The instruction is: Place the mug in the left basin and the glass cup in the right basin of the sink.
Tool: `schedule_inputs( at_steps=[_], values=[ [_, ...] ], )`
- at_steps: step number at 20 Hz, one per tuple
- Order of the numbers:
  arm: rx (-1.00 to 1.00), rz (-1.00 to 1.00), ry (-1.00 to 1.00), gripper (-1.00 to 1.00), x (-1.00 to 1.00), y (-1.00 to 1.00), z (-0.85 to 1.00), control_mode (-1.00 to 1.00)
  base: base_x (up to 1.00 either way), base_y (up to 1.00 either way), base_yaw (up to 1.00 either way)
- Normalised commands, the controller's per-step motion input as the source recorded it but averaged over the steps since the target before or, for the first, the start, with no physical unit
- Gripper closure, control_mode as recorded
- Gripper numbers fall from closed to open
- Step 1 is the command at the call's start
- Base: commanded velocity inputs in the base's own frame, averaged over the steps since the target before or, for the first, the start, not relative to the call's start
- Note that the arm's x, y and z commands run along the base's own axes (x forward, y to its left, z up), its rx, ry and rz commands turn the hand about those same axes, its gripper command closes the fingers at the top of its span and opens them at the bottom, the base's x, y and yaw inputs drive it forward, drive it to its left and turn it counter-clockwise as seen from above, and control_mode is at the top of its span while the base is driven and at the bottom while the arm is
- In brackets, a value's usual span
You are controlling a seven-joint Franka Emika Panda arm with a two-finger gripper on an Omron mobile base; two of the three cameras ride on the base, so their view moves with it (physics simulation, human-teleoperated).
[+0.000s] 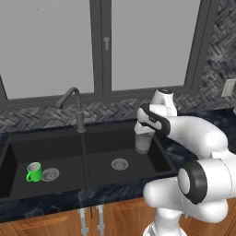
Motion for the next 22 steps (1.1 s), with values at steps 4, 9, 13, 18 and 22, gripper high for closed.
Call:
schedule_inputs(
  at_steps=[4, 9, 13, 18, 22],
  values=[
    [0.0, 0.0, 0.0, 1.0, 0.36, 0.0, -0.39, -1.0, 0.0, 0.0, 0.0],
    [0.0, 0.0, 0.0, 1.0, 0.29, 0.01, -0.41, -1.0, 0.0, 0.0, 0.0],
    [0.0, 0.0, 0.0, 1.0, 0.33, 0.03, -0.42, -1.0, 0.0, 0.0, 0.0],
    [0.0, 0.0, 0.0, 1.0, 0.32, 0.06, -0.37, -1.0, 0.0, 0.0, 0.0],
    [0.0, 0.0, 0.0, 1.0, 0.27, 0.03, -0.37, -1.0, 0.0, 0.0, 0.0]
  ],
)
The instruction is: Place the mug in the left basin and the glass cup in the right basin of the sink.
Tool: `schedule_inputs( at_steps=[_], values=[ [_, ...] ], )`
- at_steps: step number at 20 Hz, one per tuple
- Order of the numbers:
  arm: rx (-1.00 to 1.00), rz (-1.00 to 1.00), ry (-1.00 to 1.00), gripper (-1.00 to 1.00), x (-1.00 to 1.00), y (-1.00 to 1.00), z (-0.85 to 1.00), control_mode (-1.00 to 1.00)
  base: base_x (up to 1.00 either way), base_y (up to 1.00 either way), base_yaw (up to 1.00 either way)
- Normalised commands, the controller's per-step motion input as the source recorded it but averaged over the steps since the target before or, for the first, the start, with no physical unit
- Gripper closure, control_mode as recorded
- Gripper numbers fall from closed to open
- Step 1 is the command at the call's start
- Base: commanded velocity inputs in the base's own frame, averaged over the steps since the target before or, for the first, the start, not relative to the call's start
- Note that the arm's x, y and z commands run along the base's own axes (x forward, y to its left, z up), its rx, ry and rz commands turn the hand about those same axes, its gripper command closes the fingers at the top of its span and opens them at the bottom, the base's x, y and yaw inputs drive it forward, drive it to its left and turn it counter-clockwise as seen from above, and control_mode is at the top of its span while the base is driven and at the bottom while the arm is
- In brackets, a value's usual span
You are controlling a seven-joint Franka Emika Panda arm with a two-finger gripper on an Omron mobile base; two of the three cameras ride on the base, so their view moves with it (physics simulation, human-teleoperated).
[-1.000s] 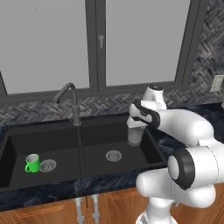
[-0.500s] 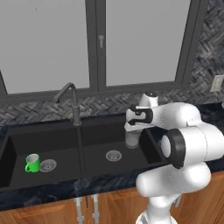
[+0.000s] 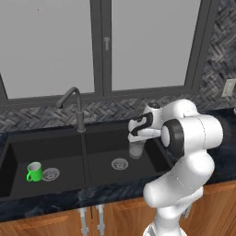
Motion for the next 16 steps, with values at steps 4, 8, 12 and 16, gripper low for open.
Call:
schedule_inputs(
  at_steps=[4, 8, 12, 16],
  values=[
    [0.0, 0.0, 0.0, 1.0, 0.17, 0.0, -0.36, -1.0, 0.0, 0.0, 0.0],
    [0.0, 0.0, 0.0, 1.0, 0.1, 0.0, -0.29, -1.0, 0.0, 0.0, 0.0],
    [0.0, 0.0, 0.0, 1.0, 0.12, 0.0, -0.29, -1.0, 0.0, 0.0, 0.0],
    [0.0, 0.0, 0.0, 1.0, 0.12, 0.0, -0.26, -1.0, 0.0, 0.0, 0.0]
  ],
)
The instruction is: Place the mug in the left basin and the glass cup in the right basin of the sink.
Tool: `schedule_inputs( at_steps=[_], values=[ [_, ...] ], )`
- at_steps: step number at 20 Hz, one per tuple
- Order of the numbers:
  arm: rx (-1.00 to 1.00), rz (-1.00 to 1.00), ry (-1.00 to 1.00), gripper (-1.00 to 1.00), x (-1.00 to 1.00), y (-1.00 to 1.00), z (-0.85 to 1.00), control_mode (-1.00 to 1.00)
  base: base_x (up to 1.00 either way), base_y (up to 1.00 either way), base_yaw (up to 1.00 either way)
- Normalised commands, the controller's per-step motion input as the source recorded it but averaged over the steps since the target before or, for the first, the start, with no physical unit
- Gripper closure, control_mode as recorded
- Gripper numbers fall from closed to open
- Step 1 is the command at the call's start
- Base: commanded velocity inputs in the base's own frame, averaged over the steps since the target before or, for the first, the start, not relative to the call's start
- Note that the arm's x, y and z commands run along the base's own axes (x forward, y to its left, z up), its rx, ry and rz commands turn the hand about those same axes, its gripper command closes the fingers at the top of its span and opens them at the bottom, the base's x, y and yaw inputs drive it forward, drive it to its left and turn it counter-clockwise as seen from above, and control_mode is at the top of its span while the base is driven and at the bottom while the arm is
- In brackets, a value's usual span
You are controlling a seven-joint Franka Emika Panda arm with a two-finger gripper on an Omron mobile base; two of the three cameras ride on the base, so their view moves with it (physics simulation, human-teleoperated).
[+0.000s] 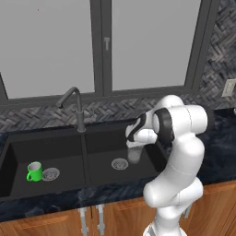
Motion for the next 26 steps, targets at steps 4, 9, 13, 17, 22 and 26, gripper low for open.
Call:
schedule_inputs(
  at_steps=[4, 9, 13, 17, 22, 26],
  values=[
    [0.0, 0.0, 0.0, 1.0, 0.13, 0.0, -0.28, -1.0, 0.0, 0.0, 0.0],
    [0.0, 0.0, 0.0, 1.0, 0.08, 0.0, -0.28, -1.0, 0.0, 0.0, 0.0],
    [0.0, 0.0, 0.0, 1.0, 0.01, 0.0, -0.18, -1.0, 0.0, 0.0, 0.0],
    [0.0, 0.0, 0.0, 1.0, 0.0, 0.0, -0.14, -1.0, 0.0, 0.0, 0.0],
    [0.0, 0.0, 0.0, 1.0, 0.0, 0.0, -0.2, -1.0, 0.0, 0.0, 0.0],
    [0.0, 0.0, 0.0, 1.0, 0.0, 0.0, -0.19, -1.0, 0.0, 0.0, 0.0]
  ],
)
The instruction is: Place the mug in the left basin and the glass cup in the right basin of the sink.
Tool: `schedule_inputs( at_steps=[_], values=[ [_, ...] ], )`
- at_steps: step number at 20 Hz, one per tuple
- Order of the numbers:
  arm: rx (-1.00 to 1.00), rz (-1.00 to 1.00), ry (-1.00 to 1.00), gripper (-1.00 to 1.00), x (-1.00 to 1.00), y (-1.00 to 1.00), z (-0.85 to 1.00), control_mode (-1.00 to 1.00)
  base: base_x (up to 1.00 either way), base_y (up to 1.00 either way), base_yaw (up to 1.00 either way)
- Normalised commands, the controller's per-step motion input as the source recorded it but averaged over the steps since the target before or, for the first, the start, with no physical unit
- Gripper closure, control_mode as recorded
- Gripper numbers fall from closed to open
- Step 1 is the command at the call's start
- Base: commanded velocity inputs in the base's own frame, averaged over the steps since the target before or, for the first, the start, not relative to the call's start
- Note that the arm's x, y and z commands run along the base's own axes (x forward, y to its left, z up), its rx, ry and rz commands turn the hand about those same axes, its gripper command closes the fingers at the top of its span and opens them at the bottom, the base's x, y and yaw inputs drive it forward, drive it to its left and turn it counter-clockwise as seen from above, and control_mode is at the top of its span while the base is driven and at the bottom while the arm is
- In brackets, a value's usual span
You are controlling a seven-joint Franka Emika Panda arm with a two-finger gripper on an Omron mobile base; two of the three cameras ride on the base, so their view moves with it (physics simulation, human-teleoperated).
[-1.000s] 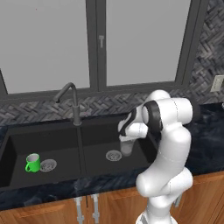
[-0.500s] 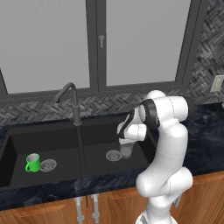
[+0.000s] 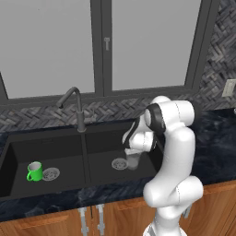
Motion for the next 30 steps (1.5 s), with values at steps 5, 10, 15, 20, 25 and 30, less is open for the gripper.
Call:
schedule_inputs(
  at_steps=[5, 10, 15, 20, 25, 30],
  values=[
    [0.0, 0.0, 0.0, 1.0, 0.02, 0.0, -0.15, -1.0, 0.0, 0.0, 0.0],
    [0.0, 0.0, 0.0, 1.0, 0.0, 0.0, -0.12, -1.0, 0.0, 0.0, 0.0],
    [0.0, 0.0, 0.0, 1.0, 0.02, 0.0, -0.15, -1.0, 0.0, 0.0, 0.0],
    [0.0, 0.0, 0.0, 1.0, 0.01, 0.0, -0.15, -1.0, 0.0, 0.0, 0.0],
    [0.0, 0.0, 0.0, -1.0, 0.0, 0.0, -0.01, -1.0, 0.0, 0.0, 0.0],
    [0.0, 0.0, 0.0, -1.0, 0.0, 0.0, 0.0, -1.0, 0.0, 0.0, 0.0]
  ],
)
